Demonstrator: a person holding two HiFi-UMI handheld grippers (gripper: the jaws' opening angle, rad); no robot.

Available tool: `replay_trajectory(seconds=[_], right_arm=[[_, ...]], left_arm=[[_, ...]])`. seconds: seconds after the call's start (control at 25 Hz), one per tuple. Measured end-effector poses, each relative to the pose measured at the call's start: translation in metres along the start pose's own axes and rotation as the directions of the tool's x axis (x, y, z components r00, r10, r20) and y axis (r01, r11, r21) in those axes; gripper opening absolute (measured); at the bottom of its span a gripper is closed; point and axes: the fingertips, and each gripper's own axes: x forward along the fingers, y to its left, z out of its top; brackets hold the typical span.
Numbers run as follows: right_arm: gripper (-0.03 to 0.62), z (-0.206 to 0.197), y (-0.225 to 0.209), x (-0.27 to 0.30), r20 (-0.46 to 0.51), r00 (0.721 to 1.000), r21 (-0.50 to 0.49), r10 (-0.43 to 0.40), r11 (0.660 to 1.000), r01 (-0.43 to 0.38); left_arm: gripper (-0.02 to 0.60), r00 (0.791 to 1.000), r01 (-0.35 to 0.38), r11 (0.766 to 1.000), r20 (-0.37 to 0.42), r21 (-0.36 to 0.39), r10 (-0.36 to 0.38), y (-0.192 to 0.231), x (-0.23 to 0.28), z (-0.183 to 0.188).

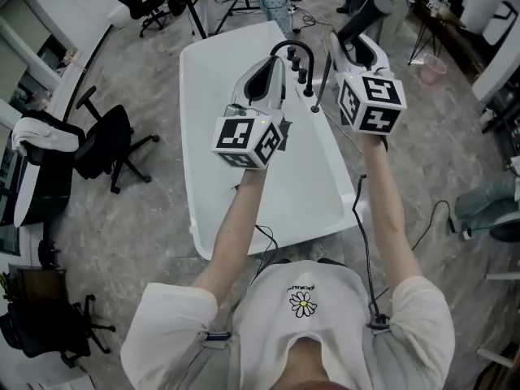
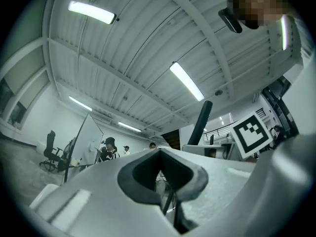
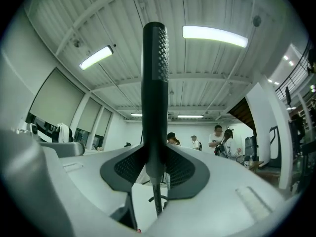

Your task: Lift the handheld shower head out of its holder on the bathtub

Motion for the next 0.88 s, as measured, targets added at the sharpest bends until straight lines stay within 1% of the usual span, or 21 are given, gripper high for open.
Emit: replay_trajectory(seconds=[0.12,0.16,0.24,0.32,0.36,0.44,0.52,0.64,0.76,0.88], right_arm=[[0.155,0.016,0.024,-0.029,0.036,0.999,-0.022,0.026,0.999,-0.025],[0.155,0.021,0.032,-0.037,0.046,0.998,-0.033,0.035,0.999,-0.033],[0.155,0.027,0.046,-0.055,0.071,0.996,-0.062,0.045,0.997,-0.040],[0.156,0.028,0.057,-0.073,0.091,0.995,-0.102,0.040,0.994,-0.031],[0.156,0.026,0.062,-0.082,0.093,0.995,-0.114,0.038,0.993,-0.027],[0.156,0.020,0.070,-0.098,0.092,0.995,-0.107,0.044,0.994,-0.034],[0.156,0.012,0.079,-0.111,0.099,0.993,-0.087,0.060,0.995,-0.051],[0.155,0.003,0.090,-0.125,0.106,0.992,-0.049,0.067,0.997,-0.062],[0.155,-0.005,0.097,-0.134,0.094,0.992,-0.024,0.080,0.997,-0.078],[0.155,-0.009,0.100,-0.141,0.084,0.992,-0.016,0.089,0.996,-0.088]], left_arm=[[0.000,1.000,-0.021,0.999,0.020,0.025,0.021,-0.004,-0.015,0.017],[0.000,0.999,-0.023,1.000,0.028,0.015,0.023,-0.006,-0.019,0.022],[0.000,0.999,-0.026,0.999,0.043,-0.034,0.028,-0.008,-0.029,0.029],[0.000,0.998,-0.042,0.997,0.046,-0.071,0.046,-0.011,-0.041,0.031],[0.000,0.997,-0.053,0.995,0.042,-0.080,0.057,-0.012,-0.048,0.030],[0.000,0.997,-0.074,0.994,0.030,-0.085,0.077,-0.014,-0.061,0.024],[0.000,0.996,-0.091,0.994,0.001,-0.064,0.091,-0.012,-0.072,0.015],[0.000,0.994,-0.101,0.995,-0.044,-0.004,0.101,-0.008,-0.081,0.009],[0.000,0.993,-0.107,0.994,-0.051,0.035,0.108,-0.010,-0.086,0.009],[0.000,0.993,-0.101,0.994,-0.058,0.049,0.104,-0.017,-0.088,0.007]])
